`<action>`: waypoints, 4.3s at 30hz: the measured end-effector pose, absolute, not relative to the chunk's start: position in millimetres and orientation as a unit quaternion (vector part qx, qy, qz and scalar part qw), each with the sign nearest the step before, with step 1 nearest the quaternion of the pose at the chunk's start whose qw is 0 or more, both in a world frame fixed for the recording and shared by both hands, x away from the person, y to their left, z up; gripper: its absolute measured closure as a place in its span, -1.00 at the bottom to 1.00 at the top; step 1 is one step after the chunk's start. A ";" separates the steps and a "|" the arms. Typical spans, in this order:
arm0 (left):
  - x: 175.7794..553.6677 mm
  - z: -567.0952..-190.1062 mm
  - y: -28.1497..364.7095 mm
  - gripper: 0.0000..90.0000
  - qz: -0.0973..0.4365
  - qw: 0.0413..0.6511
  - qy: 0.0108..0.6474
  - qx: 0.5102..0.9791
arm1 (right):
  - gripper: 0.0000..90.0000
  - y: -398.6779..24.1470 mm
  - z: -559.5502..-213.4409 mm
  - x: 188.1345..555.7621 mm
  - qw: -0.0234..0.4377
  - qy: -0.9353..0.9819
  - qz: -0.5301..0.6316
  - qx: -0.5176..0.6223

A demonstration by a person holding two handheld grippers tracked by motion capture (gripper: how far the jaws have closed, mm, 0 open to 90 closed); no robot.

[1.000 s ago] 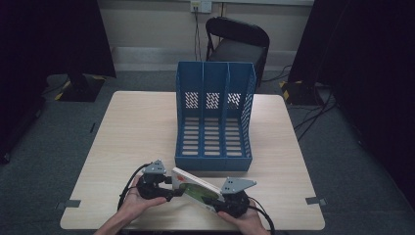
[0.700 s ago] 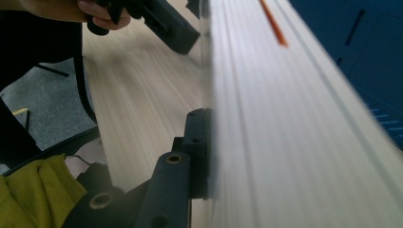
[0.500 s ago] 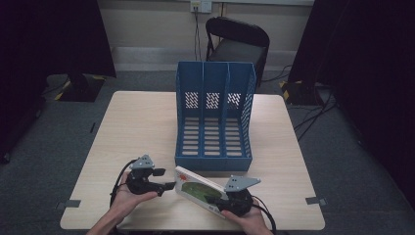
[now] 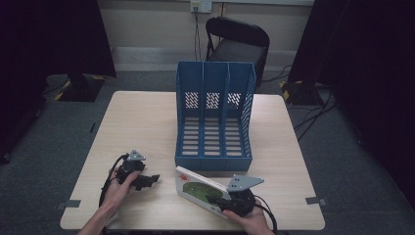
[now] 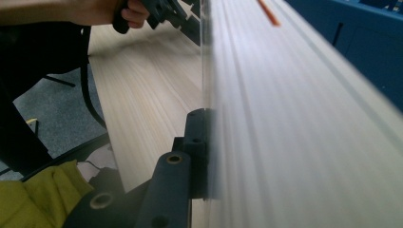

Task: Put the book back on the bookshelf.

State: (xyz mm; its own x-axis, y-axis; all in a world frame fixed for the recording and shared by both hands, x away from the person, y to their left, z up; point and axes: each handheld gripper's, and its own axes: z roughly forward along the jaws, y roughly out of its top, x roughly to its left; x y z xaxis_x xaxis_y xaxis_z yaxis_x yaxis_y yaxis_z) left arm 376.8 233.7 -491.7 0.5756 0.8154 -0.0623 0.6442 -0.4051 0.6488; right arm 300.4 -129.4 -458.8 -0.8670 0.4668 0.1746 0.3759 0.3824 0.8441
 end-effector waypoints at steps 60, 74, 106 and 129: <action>378.3 -507.2 232.5 -0.98 0.184 0.342 0.440 0.810 | 0.70 -151.2 -382.6 299.1 0.112 0.786 0.549 0.260; 377.9 -507.1 231.9 -0.98 0.182 0.343 0.436 0.812 | 0.70 -173.5 -369.6 309.5 0.165 0.767 0.543 0.299; 377.9 -507.1 231.9 -0.98 0.182 0.343 0.436 0.812 | 0.70 -215.3 -352.3 359.8 0.262 0.710 0.514 0.403; 378.1 -507.1 231.9 -0.98 0.182 0.343 0.436 0.812 | 0.70 -195.2 -358.3 413.7 0.291 0.684 0.487 0.459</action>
